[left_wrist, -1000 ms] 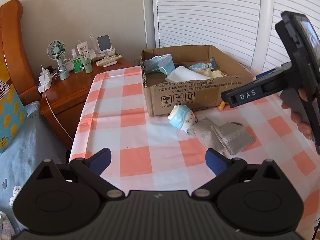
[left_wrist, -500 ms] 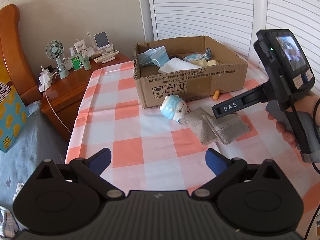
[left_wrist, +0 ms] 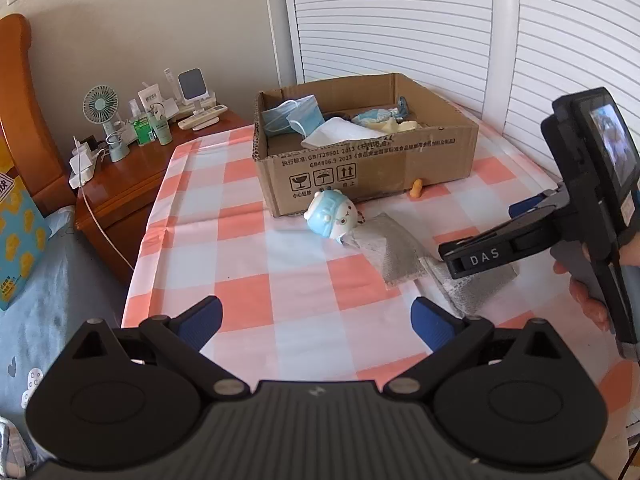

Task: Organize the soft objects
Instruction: 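Move the right tool down to a grey pouch on the bed, then grasp the grey pouch with the right gripper while the left tool approaches the blue-hatted doll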

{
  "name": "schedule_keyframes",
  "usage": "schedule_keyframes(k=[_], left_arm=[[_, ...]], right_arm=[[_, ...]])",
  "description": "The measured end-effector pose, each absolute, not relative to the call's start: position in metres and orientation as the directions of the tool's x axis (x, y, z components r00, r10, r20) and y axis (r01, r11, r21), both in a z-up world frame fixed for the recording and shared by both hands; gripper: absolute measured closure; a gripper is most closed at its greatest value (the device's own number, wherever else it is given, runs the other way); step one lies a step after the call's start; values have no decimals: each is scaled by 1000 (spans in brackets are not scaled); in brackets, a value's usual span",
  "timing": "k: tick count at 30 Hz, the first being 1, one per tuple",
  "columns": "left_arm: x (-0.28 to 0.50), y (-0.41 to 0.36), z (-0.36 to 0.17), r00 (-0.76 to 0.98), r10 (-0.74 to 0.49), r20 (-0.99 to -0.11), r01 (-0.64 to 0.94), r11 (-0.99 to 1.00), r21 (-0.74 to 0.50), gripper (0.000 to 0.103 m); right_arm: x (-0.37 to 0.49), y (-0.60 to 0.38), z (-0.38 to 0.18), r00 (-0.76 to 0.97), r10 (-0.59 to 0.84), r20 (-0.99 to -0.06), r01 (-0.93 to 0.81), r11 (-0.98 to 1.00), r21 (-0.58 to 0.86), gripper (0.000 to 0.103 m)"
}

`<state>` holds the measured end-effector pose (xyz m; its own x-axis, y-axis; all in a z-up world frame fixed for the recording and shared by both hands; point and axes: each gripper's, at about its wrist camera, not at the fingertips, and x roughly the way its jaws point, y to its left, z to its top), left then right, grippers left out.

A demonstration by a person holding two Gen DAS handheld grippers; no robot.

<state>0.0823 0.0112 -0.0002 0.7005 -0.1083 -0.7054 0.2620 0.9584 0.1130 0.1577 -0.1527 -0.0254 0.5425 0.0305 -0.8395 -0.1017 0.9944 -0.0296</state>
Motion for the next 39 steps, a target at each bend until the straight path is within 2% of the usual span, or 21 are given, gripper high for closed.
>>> schedule_keyframes(k=[6,24,33,39], left_arm=[[84,11,-2,695,-117,-709,271,956,107,3],[83,6,-3,692,-127,-711,308,942,132,3],[80,8,-1,693,-140,-707,326,936,134,3],[81,7,-2,690,-159,-706,344,930,127,3]], right_arm=[[142,-159,-26,538,32,-842,-80,997,-13,0],[93,-168,-13,556,-38,-830,-163,975,-153,0],[70,-180,0,537,-34,-843,-114,987,-112,0],[60,-174,-10,455,88,-886,-145,989,24,0]])
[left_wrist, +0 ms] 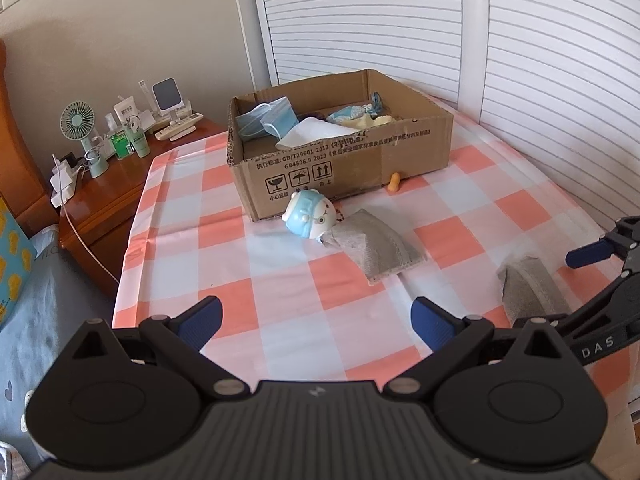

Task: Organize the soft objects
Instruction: 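Grasp the grey pouch with the right gripper while the left tool approaches the blue-hatted doll, then close the left gripper on the blue-hatted doll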

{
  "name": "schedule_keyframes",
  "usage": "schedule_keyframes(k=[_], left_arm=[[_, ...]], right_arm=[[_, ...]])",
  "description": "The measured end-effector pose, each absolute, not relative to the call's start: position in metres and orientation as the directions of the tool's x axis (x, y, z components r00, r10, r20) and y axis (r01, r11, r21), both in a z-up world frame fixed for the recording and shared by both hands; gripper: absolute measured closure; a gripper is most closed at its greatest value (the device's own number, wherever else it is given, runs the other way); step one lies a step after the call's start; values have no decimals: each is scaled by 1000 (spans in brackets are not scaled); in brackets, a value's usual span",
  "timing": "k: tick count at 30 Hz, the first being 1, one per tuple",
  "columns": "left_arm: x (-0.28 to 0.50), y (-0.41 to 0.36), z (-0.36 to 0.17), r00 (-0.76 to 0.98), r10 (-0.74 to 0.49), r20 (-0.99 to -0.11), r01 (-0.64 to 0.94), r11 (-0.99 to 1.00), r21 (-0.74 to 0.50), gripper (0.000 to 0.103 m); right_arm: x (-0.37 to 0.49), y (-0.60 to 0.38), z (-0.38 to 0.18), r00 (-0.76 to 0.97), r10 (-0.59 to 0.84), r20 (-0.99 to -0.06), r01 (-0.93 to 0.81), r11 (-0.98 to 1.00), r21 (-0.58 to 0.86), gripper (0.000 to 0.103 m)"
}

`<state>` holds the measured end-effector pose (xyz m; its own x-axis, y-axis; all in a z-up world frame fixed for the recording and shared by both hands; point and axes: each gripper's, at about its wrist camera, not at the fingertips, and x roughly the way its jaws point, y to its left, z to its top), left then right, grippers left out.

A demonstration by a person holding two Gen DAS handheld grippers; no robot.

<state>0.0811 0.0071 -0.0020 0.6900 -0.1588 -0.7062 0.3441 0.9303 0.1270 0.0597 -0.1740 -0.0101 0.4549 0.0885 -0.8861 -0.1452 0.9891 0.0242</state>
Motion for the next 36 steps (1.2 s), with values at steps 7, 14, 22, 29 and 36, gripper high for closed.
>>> schedule_keyframes(k=[7,14,22,29,36], left_arm=[[84,6,-4,682,-153,-715,344,930,129,3],[91,6,-6,678,-168,-715,355,927,118,3],[120,5,-15,670,-182,-720,358,928,99,3],[151,1,-23,656,-195,-730,351,934,66,3],[193,-5,-34,646,-187,-740,318,947,39,10]], right_arm=[[62,-144,-13,465,169,-869,-246,968,56,8],[64,-147,-9,507,145,-849,-258,966,11,43],[76,-169,-12,551,105,-828,-197,980,-7,50],[89,-169,-17,570,132,-811,-252,967,-20,49],[101,-174,-20,585,161,-795,-266,964,-1,49]])
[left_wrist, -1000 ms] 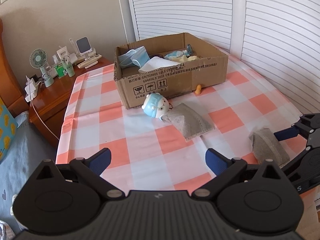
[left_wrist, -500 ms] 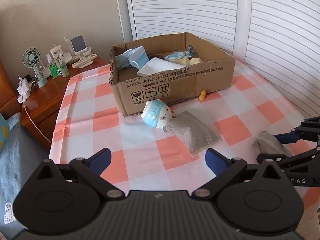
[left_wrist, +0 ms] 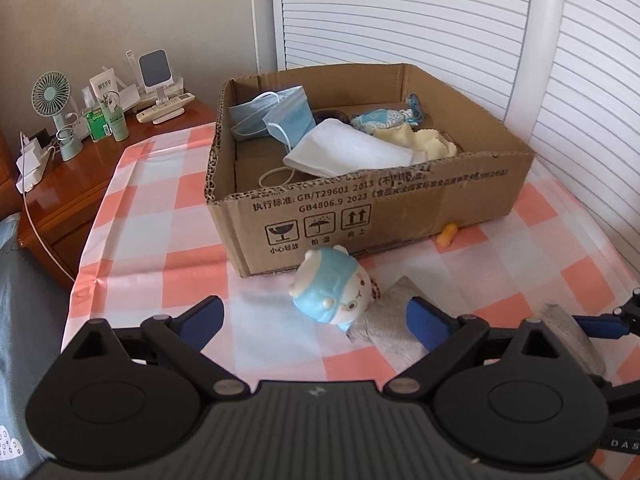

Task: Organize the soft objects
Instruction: 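Close the left gripper on the blue-hatted doll, then carry the doll into the box and open the left gripper while the right carries the pouch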

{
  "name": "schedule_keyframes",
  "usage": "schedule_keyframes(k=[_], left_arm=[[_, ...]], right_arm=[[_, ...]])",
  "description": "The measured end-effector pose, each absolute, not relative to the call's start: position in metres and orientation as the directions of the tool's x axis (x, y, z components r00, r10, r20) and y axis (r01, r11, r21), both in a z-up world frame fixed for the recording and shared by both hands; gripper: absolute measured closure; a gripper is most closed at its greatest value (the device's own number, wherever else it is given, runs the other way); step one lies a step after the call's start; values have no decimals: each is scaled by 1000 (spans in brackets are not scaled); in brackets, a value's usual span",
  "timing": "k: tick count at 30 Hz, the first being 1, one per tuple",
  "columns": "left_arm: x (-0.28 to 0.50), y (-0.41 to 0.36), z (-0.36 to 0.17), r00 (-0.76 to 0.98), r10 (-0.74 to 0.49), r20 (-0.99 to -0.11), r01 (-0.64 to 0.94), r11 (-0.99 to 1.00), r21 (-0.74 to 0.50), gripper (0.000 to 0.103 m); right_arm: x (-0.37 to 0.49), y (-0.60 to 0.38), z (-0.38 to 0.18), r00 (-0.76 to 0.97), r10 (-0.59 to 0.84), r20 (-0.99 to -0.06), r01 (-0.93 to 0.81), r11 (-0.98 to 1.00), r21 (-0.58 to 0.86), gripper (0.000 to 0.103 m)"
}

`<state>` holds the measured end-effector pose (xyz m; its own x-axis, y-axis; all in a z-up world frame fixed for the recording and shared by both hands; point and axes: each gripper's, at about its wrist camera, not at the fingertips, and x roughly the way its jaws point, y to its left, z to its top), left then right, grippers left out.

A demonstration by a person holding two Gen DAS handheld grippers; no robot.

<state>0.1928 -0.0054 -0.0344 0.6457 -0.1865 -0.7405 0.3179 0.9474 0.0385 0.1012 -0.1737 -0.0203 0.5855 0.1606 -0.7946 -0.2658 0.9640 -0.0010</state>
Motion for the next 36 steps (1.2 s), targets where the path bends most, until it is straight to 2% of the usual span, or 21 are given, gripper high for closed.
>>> schedule_keyframes(k=[1,3,7,12,20,30,36], left_arm=[[199,-6,-37,647,-183,-740,309,950,35,14],[209,-8,-41,644,-181,-743,296,955,23,31],[225,-10,-51,618,-199,-760,287,958,-18,37],[230,-12,-56,608,-233,-759,291,955,-59,53],[227,-11,-54,614,-233,-755,297,953,-53,55],[214,-11,-36,617,-250,-746,365,931,-11,55],[198,-6,-22,612,-284,-738,416,909,-4,56]], right_arm=[[102,-174,-21,587,161,-793,-267,964,-2,49],[105,-175,-21,589,164,-791,-269,963,-1,49],[107,-176,-22,595,167,-786,-268,963,1,48],[107,-175,-22,598,164,-784,-269,963,-3,48],[106,-175,-22,600,164,-783,-257,966,5,49],[104,-176,-14,595,166,-787,-248,969,18,59],[97,-171,2,613,162,-774,-255,967,1,60]])
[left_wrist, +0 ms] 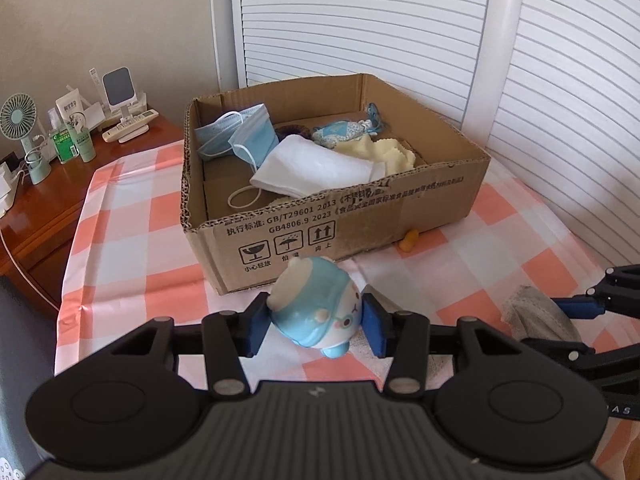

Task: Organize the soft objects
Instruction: 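Carry the doll into the box and open the left gripper while the right carries the pouch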

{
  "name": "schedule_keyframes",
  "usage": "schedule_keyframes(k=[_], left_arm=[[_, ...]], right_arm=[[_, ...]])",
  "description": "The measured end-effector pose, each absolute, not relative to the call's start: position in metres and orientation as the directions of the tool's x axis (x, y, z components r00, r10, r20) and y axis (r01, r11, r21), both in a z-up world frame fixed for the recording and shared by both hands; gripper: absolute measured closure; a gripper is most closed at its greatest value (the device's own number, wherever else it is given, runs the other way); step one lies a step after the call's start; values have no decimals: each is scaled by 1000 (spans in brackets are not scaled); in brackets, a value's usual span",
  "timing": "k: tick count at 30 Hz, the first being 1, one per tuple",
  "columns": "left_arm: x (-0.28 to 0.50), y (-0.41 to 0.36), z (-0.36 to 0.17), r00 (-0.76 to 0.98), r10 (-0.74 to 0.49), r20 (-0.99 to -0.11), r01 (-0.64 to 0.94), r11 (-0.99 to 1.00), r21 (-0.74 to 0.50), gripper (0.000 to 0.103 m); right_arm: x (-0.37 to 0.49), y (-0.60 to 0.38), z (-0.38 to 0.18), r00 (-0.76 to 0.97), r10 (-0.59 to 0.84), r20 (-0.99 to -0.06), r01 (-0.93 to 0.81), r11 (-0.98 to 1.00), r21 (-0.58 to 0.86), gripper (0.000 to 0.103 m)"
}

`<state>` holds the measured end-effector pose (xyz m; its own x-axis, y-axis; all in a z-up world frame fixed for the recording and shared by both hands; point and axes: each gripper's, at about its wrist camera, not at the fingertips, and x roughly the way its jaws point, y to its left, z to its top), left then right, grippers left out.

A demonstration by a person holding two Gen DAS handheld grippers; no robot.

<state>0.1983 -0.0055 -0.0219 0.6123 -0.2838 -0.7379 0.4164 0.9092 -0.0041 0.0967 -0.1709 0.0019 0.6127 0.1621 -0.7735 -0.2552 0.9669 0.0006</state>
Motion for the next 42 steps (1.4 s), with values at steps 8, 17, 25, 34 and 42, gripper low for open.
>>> schedule_keyframes(k=[8,17,25,34,42], left_arm=[[177,7,2,604,-330,-725,486,874,8,56],[175,11,41,642,-357,-678,517,855,39,56],[220,-1,63,678,-338,-653,499,863,72,56],[274,-10,51,687,-282,-670,439,896,73,10],[265,0,44,716,-271,-643,403,913,65,5]], right_arm=[[91,-168,31,643,169,-747,-268,963,-13,60],[97,-172,60,681,184,-709,-279,960,-19,60],[112,-176,81,720,184,-669,-293,954,-53,60],[132,-181,94,746,174,-642,-290,954,-77,60],[147,-175,93,739,175,-650,-293,953,-76,60]])
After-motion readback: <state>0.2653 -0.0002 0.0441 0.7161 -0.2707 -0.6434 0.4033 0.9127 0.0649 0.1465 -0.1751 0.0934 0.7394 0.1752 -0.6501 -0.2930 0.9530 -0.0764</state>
